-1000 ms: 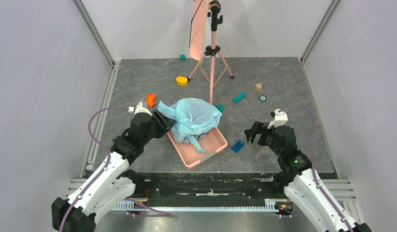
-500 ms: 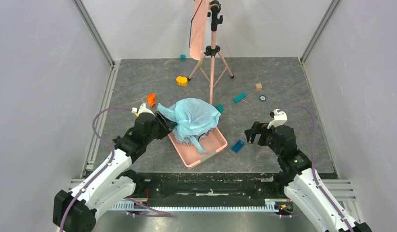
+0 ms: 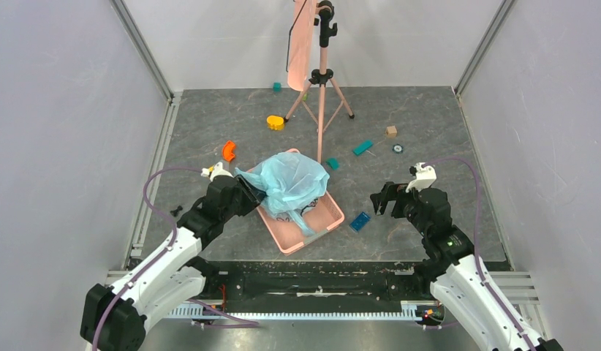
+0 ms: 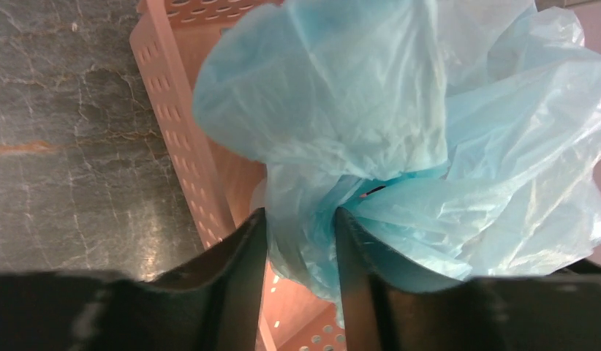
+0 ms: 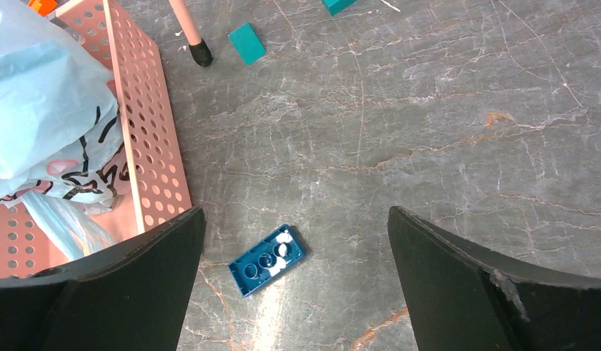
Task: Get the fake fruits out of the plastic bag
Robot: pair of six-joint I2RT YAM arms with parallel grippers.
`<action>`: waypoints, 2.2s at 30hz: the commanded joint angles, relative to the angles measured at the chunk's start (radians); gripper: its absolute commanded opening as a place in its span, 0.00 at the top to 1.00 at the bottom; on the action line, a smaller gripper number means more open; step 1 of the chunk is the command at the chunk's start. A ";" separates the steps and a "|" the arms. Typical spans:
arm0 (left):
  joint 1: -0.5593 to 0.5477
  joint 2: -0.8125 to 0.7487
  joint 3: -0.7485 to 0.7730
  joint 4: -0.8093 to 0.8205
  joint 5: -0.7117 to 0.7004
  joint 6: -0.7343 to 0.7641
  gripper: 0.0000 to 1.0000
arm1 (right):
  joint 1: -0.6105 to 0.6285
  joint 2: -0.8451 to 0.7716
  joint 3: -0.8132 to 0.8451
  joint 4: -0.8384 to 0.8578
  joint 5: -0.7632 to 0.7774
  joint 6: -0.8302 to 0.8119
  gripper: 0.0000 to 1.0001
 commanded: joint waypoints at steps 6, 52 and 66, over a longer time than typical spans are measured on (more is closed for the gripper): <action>-0.005 0.025 0.023 0.069 -0.015 0.019 0.91 | -0.002 -0.012 0.042 0.005 -0.009 -0.016 0.02; -0.311 0.341 0.604 -0.092 0.076 0.391 0.98 | 0.465 0.524 0.415 0.265 -0.003 -0.511 0.05; -0.121 0.161 0.475 -0.149 0.015 0.396 0.98 | 0.175 0.392 0.302 0.307 0.113 -0.170 1.00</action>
